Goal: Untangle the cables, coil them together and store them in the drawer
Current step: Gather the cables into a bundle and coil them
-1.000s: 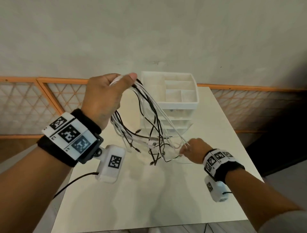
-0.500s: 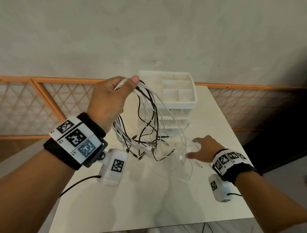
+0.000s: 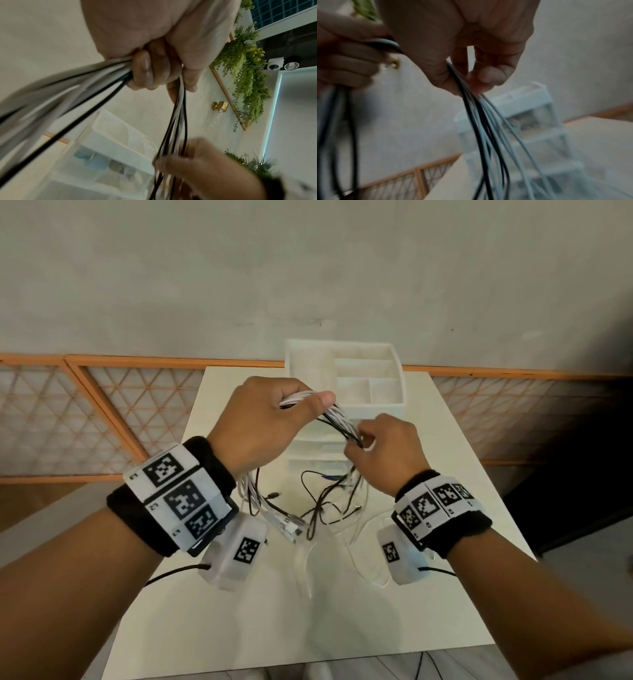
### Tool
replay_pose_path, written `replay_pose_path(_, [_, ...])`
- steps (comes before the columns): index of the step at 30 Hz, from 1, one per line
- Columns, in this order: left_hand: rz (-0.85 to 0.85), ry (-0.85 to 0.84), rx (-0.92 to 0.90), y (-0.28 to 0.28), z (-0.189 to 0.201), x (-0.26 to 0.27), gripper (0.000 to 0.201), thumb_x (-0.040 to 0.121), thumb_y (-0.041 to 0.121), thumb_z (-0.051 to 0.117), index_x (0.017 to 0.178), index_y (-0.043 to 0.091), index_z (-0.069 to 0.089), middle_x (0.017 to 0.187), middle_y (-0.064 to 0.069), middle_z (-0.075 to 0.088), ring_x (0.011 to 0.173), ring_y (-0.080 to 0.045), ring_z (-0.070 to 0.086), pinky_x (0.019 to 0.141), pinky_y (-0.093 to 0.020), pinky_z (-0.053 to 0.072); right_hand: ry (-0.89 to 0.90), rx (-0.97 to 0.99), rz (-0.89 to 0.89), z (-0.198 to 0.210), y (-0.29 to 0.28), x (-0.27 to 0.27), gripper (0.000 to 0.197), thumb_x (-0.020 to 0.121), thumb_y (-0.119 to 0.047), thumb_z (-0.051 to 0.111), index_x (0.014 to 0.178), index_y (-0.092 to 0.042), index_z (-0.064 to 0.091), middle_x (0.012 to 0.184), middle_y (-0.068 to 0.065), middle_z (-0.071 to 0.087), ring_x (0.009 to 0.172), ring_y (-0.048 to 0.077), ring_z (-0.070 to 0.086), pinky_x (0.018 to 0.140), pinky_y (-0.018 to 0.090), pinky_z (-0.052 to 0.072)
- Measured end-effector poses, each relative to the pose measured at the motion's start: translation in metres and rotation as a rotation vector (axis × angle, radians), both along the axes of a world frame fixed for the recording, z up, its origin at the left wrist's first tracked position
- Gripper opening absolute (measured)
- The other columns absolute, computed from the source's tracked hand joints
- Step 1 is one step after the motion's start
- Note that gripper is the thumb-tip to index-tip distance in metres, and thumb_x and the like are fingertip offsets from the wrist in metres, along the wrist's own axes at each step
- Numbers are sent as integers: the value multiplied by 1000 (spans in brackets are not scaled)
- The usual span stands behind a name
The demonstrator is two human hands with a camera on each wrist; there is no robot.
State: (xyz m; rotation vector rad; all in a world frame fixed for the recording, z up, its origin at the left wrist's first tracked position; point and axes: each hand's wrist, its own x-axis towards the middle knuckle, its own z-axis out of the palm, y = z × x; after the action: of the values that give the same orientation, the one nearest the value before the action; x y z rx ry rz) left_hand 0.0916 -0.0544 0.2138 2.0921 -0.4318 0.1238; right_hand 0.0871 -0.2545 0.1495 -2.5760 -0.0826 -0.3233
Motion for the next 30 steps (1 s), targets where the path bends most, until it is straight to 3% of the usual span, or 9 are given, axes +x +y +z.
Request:
replay_pose_path(3, [-34, 8, 13, 1, 1, -6, 35, 92, 45, 62, 85, 12, 75, 44, 17, 45, 43, -2, 40, 47, -13, 28, 154, -16, -98, -24, -21, 7, 30, 80, -30, 64, 56, -22, 48, 63, 0, 56, 66, 25, 54, 55, 27, 37])
replay_pose_path(6, [-37, 11, -34, 0, 7, -9, 33, 91, 45, 64, 85, 14, 76, 46, 14, 41, 43, -3, 37, 45, -12, 27, 374, 37, -226, -41, -43, 13, 21, 83, -28, 60, 64, -19, 61, 59, 5, 65, 56, 29, 67, 56, 29, 56])
replay_pose_path(9, [-33, 12, -59, 4, 14, -7, 36, 90, 46, 64, 86, 12, 77, 55, 7, 41, 45, -5, 34, 46, -12, 28, 540, 71, -334, -47, -69, 15, 26, 88, -30, 63, 66, -15, 64, 51, 2, 67, 46, 13, 68, 42, 14, 46])
replay_pose_path(12, [-24, 5, -15, 7, 10, -7, 42, 91, 46, 62, 84, 7, 75, 44, 12, 35, 42, -6, 33, 44, -13, 25, 455, -23, -417, -40, -92, 27, 26, 88, -35, 67, 77, -11, 71, 67, 5, 72, 67, 19, 69, 57, 23, 47])
replay_pose_path(14, [-12, 65, 64, 7, 3, -5, 55, 93, 51, 57, 79, -1, 68, 39, 9, 29, 38, -8, 29, 43, -16, 23, 298, 56, -481, -32, -105, 34, 15, 86, -28, 71, 83, -13, 72, 77, 8, 71, 80, 27, 69, 65, 26, 46])
replay_pose_path(18, [-5, 273, 230, 6, -13, -4, 57, 95, 56, 48, 70, 9, 68, 28, 9, 35, 28, -7, 34, 46, -24, 26, 67, 140, -505, -37, -122, 33, 21, 88, -15, 68, 108, -13, 74, 99, 14, 72, 91, 32, 67, 71, 26, 42])
replay_pose_path(23, [15, 391, 233, 6, -39, -2, 53, 97, 52, 48, 65, 12, 59, 33, 8, 36, 31, -6, 37, 50, -29, 28, 335, -56, -401, -70, -128, 12, 22, 92, -17, 61, 109, -22, 73, 109, 9, 72, 100, 33, 66, 80, 27, 46])
replay_pose_path(27, [72, 316, 270, -1, -46, -4, 50, 101, 44, 45, 69, 9, 62, 48, 8, 47, 51, -12, 45, 55, -29, 30, 394, -146, -486, -89, -123, -3, 22, 97, -28, 49, 104, -25, 69, 102, 13, 71, 88, 36, 58, 70, 32, 42])
replay_pose_path(30, [136, 259, 349, 0, -54, -1, 57, 103, 43, 38, 83, -3, 65, 75, -11, 65, 76, -30, 58, 67, -34, 36, 229, -12, -573, -79, -121, -4, 21, 96, -22, 48, 106, -23, 66, 101, 19, 69, 83, 37, 54, 71, 31, 39])
